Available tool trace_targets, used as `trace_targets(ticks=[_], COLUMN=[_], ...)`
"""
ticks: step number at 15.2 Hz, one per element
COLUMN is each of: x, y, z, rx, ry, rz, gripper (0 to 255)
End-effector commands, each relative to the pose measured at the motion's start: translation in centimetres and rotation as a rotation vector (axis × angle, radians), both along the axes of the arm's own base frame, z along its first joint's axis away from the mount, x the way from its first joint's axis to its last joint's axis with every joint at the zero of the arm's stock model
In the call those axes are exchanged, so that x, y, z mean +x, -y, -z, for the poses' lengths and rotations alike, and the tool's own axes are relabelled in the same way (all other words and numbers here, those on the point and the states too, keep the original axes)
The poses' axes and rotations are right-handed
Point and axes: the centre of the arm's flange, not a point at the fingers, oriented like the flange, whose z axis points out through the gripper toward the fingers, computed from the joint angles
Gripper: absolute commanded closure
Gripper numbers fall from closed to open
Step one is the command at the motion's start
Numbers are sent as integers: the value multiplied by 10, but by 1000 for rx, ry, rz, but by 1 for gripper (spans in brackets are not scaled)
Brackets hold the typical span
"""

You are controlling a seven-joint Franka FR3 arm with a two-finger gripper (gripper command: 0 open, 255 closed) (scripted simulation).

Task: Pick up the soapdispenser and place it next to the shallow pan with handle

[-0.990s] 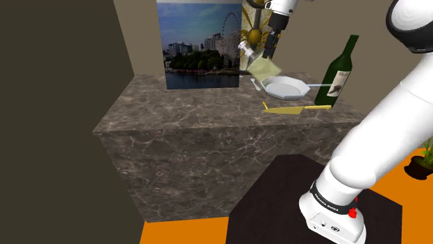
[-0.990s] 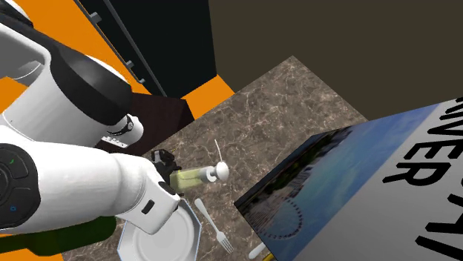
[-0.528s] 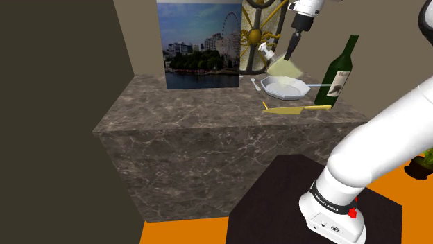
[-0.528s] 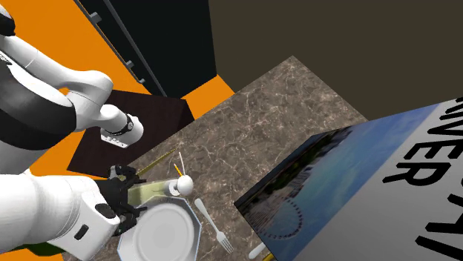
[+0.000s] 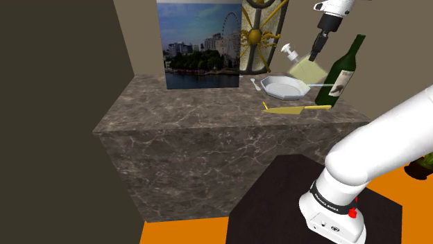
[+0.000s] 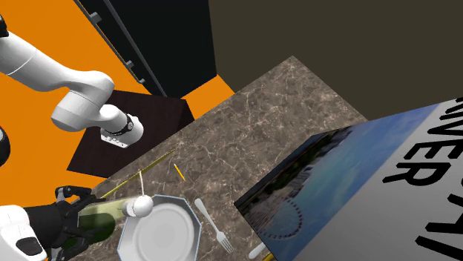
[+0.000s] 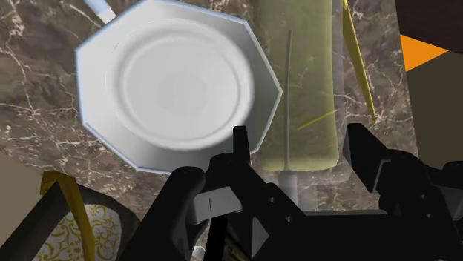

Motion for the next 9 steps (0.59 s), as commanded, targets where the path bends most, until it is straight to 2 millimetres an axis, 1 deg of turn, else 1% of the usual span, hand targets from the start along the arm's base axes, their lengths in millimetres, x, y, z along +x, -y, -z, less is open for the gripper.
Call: trace_targets(ticks=[1,9], x=[-24,-114], y=[10,66], z=[-1,-1], rx=[0,0], ry=[0,0], rz=[-1,-1], gripper=[255,255])
